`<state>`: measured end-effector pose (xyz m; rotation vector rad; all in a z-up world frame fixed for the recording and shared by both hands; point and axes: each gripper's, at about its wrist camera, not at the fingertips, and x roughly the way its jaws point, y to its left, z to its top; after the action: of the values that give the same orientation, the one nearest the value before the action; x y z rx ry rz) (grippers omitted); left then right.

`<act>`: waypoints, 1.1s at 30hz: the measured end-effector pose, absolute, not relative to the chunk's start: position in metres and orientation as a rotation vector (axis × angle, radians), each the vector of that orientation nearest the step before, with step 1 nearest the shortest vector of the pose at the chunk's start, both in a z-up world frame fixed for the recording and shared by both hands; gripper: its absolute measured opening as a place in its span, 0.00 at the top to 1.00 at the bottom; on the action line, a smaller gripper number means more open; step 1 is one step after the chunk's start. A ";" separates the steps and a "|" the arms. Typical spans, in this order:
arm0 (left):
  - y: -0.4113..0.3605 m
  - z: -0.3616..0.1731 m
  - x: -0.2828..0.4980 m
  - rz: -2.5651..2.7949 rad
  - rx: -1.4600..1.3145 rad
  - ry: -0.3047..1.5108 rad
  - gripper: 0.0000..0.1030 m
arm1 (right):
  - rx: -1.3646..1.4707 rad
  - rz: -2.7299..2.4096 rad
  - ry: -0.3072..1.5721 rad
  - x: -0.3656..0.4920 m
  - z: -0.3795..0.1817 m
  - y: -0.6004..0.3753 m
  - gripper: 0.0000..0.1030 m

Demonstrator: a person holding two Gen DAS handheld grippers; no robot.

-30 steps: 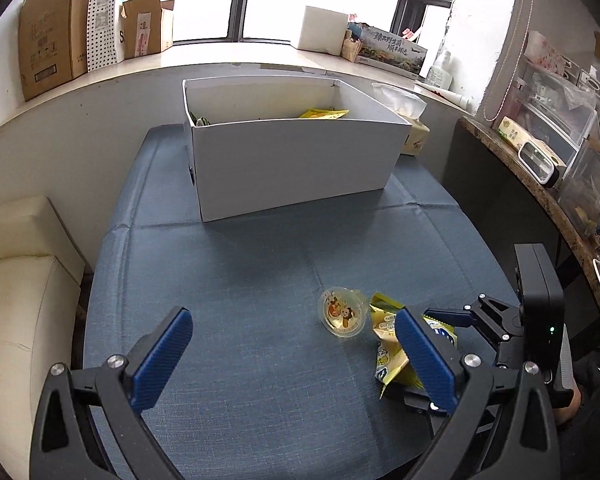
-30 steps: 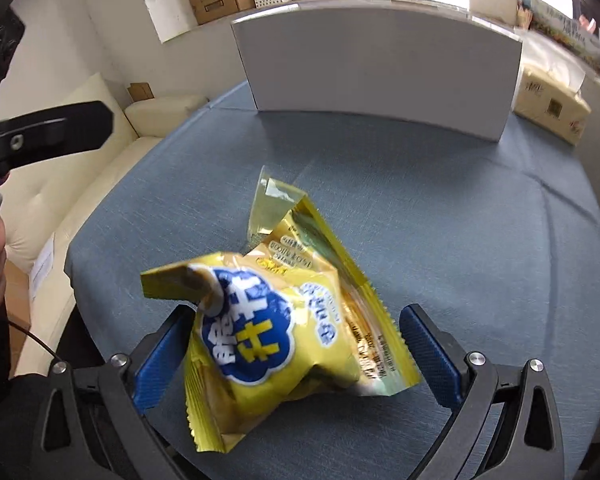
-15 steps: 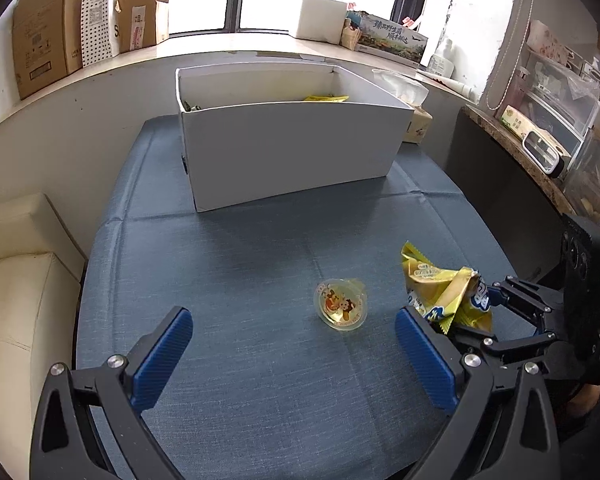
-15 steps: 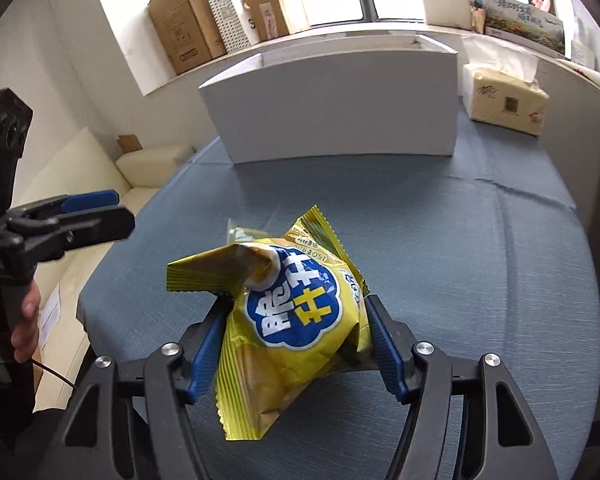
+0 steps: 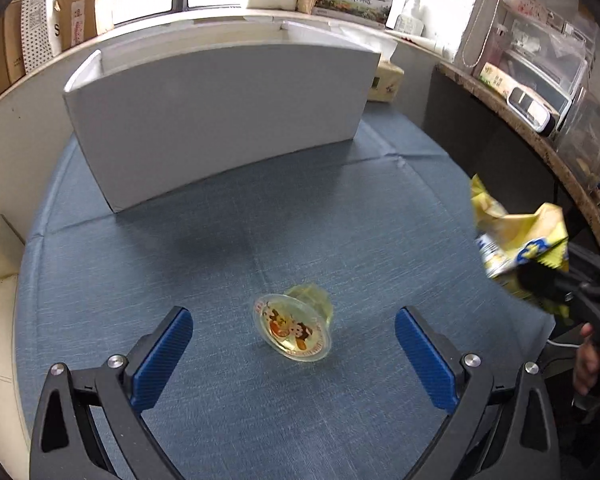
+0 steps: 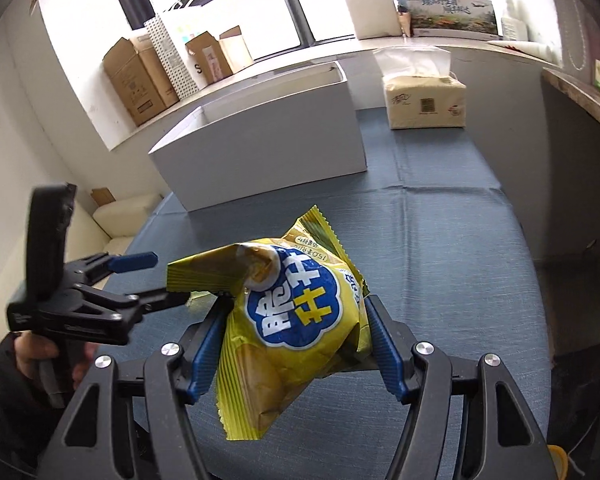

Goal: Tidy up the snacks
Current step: 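Grasp the yellow chip bag with the right gripper while the left gripper grasps the jelly cup, then place the yellow chip bag and jelly cup into the white box, opening both grippers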

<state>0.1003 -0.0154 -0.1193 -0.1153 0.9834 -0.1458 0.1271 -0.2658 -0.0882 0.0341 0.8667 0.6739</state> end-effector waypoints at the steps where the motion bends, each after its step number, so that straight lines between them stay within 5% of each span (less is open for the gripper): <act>1: -0.015 -0.123 0.103 -0.158 -0.111 0.994 0.00 | 0.036 0.669 0.867 0.127 -0.088 -0.268 0.32; 7: -0.003 -0.133 0.104 -0.281 -0.168 0.983 0.01 | 0.039 0.678 0.882 0.126 -0.092 -0.268 0.32; 9: 0.002 -0.134 0.105 -0.313 -0.190 0.984 0.11 | 0.036 0.682 0.885 0.127 -0.094 -0.266 0.32; 11: 0.004 -0.135 0.107 -0.318 -0.182 0.987 0.35 | 0.030 0.687 0.888 0.126 -0.095 -0.263 0.32; 14: 0.004 -0.133 0.109 -0.326 -0.166 0.989 0.52 | 0.025 0.688 0.894 0.126 -0.098 -0.260 0.32; 33: 0.012 -0.051 0.101 -0.205 -0.099 0.844 0.52 | 0.021 0.738 0.838 0.151 -0.071 -0.245 0.32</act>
<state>0.1010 0.0118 -0.0514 -0.0991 0.8436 -0.2053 0.1514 -0.2447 -0.0710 0.0210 0.8376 0.7381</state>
